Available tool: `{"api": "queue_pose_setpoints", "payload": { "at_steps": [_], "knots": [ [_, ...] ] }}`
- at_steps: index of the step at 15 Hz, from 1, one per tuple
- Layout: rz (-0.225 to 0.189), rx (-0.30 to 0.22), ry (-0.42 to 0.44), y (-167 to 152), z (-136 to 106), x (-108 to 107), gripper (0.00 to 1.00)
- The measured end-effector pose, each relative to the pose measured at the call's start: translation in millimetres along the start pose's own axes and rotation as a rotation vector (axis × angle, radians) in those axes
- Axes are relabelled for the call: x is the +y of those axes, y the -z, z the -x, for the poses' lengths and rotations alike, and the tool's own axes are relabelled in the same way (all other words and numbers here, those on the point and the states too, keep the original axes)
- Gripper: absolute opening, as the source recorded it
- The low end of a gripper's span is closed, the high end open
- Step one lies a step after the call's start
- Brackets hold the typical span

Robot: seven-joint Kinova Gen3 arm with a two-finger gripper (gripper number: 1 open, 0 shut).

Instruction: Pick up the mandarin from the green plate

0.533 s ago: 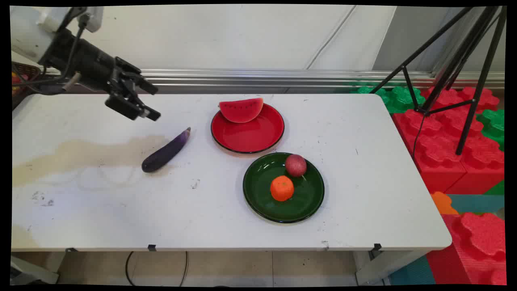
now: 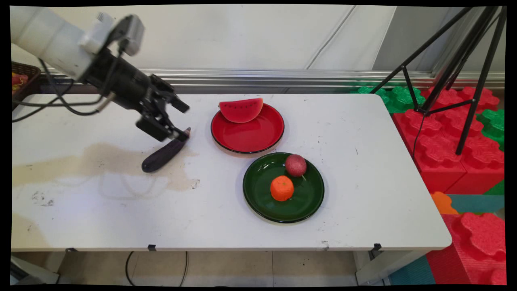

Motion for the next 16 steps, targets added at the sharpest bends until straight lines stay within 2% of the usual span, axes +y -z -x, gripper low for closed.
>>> {"api": "queue_pose_setpoints", "payload": {
  "at_steps": [3,11,16],
  "knots": [
    [0.033,-0.006,-0.042,-29,-15,11,1.00],
    [0.086,-0.032,-0.114,-97,-44,26,1.00],
    [0.116,-0.073,-0.147,-149,-62,32,1.00]
  ]
}}
